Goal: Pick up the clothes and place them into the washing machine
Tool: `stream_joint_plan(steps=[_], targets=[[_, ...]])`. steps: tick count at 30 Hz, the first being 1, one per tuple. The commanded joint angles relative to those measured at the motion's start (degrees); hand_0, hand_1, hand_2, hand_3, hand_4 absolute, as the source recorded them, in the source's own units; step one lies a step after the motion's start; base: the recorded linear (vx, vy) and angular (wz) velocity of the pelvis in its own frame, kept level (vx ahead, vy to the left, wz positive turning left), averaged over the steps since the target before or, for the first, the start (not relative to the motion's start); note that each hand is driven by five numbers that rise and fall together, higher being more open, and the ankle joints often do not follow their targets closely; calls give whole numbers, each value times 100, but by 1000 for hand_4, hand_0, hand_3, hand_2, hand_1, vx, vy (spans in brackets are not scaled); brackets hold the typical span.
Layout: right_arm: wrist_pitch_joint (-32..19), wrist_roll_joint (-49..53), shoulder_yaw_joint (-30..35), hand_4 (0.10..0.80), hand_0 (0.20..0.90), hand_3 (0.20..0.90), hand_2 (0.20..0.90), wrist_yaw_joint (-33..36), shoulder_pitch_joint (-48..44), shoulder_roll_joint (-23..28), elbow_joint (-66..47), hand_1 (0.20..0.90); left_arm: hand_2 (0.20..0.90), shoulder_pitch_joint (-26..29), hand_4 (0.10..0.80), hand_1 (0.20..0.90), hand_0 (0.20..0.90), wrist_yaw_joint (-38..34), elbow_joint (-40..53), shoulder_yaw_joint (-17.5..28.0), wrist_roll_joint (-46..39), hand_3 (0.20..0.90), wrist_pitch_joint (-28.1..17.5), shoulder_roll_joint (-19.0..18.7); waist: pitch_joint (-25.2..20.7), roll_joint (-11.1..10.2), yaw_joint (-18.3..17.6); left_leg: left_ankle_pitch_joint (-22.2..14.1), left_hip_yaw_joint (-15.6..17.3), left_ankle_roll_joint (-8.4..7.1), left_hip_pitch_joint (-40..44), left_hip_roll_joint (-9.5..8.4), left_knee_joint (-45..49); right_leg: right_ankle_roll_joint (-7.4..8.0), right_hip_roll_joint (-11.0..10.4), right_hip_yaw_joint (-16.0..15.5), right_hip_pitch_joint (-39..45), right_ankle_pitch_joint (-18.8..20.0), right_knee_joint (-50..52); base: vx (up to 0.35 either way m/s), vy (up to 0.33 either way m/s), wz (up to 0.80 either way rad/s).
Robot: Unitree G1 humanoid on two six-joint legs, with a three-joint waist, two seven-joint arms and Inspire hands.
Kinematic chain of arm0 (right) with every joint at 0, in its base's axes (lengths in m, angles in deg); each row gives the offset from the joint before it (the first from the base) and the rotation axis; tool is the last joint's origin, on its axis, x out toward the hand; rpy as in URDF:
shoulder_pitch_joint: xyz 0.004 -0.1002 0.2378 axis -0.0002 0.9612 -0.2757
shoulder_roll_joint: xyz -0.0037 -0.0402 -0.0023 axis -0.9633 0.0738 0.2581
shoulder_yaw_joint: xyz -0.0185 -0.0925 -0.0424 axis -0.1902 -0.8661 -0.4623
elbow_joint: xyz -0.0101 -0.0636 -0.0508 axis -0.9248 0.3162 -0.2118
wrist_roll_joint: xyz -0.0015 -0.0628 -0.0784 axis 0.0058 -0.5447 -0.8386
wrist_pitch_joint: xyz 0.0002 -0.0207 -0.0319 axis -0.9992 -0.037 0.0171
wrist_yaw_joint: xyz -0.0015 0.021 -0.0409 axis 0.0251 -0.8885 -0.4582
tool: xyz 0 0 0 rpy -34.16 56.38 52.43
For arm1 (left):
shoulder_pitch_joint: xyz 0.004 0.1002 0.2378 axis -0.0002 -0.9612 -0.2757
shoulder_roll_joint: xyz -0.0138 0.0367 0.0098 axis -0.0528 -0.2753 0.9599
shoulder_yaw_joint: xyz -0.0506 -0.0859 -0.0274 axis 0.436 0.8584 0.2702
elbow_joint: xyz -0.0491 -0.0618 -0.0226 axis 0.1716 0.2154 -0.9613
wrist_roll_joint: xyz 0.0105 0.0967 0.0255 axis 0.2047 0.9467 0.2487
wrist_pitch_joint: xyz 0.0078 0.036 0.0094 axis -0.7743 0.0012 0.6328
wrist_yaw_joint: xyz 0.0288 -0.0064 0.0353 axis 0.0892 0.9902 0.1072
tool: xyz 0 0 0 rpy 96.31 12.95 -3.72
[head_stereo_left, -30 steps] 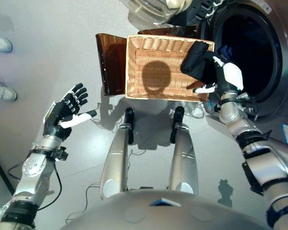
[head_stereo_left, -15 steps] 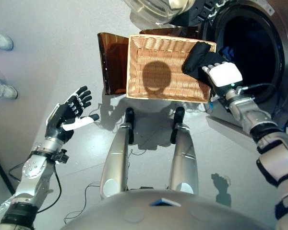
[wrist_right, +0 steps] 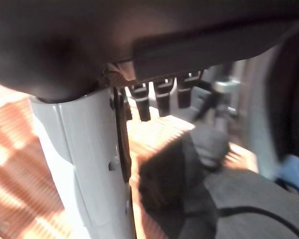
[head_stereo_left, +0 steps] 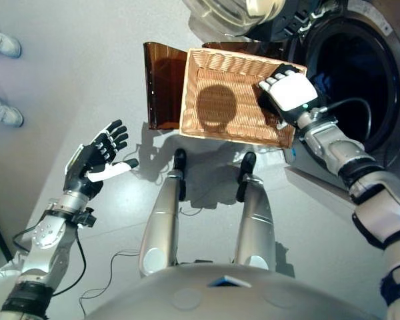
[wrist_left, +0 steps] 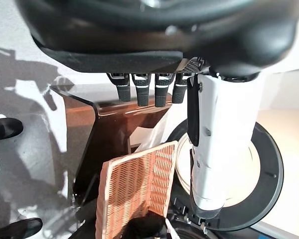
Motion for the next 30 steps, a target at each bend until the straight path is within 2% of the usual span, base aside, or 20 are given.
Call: stream_joint_plan(steps=[1,10,20,30], targets=[[141,-63,-70,800,900,900,900,320,-491,143,-19,900,900,-260,800,900,900,-35,592,379,-26,900,-597,-357,-127,-103,174,665,-167,-198,12,33,-1164,-81,49,-7,84,-360,-5,-1,9,10],[405,-387,-297,800,900,900,900,233,-871,313,612,900,900,-303,800,900,900,-12,549,573,-10,900,-578,-341,-79,-100,309,778,-288,-248,-48,-15,-1289,-101,31,-96,95,-379,-24,-3,1,10],[425,-695,-546,800,900,900,900,77,-935,706,713,900,900,-370,800,900,900,71,446,660,-29,900,-540,-320,-47,-55,275,777,-270,-235,-76,-4,-1305,-114,32,-74,18,-395,44,2,1,1],[526,-870,-762,800,900,900,900,-7,-1248,954,919,900,900,-460,800,900,900,136,664,773,-39,900,-582,-458,88,8,296,806,-297,-247,-218,1,-1249,-110,23,-56,-129,-436,157,0,0,0]])
